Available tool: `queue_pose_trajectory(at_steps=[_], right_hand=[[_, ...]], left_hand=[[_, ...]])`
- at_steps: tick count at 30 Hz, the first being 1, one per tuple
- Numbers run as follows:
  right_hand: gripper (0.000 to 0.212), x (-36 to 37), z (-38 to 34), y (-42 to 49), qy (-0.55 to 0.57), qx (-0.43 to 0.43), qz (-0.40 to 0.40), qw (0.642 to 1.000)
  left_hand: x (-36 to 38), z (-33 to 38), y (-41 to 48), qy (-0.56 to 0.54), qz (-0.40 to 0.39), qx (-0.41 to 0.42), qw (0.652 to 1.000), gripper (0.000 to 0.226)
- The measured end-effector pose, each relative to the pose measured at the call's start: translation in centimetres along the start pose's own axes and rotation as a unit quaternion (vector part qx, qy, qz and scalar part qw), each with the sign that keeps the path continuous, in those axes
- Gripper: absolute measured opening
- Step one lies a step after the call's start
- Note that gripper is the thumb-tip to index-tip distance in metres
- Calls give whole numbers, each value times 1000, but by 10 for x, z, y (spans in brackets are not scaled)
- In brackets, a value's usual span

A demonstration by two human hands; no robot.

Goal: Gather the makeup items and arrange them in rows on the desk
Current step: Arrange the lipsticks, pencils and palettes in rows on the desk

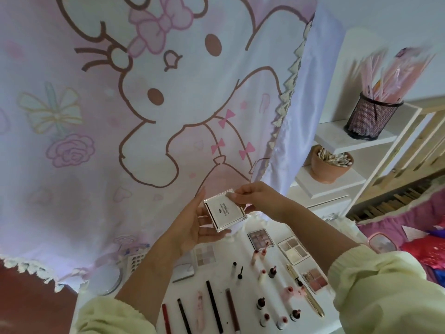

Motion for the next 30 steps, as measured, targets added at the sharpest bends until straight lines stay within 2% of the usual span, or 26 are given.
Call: queue_pose_trajectory(at_steps=[4,7,10,16,27,30], right_hand=[[42,-3,-5,-4,22,-14,1,1000],[53,-4,-11,-8,26,-28,6,999],[54,-6,-13,-8,34,-29,15,999],[24,-12,-15,-10,79,-13,16,997],[24,-3,-20,-12,83,11,-36,996],[12,2,-19,-12,99,26,-61,993]], left_hand=[[26,-10,-16,24,-130,-47,990,80],[36,-11,-20,-24,-171,-52,984,79],[39,-9,-19,-75,-173,-49,981,75],[41,-4,-20,-83,-187,-26,978,68],[41,-2,-22,-91,-179,-22,979,59],[38,-7,-15,-74,-169,-37,982,60]])
Point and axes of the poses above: each hand's wrist, its own y-axis towards the middle knuckle, its own x-axis out of the palm, z = x × y, the point moved 10 cm from there along y, towards the middle knuckle, and after that the axes turned 5 degrees about z, right-handed, at the moved point
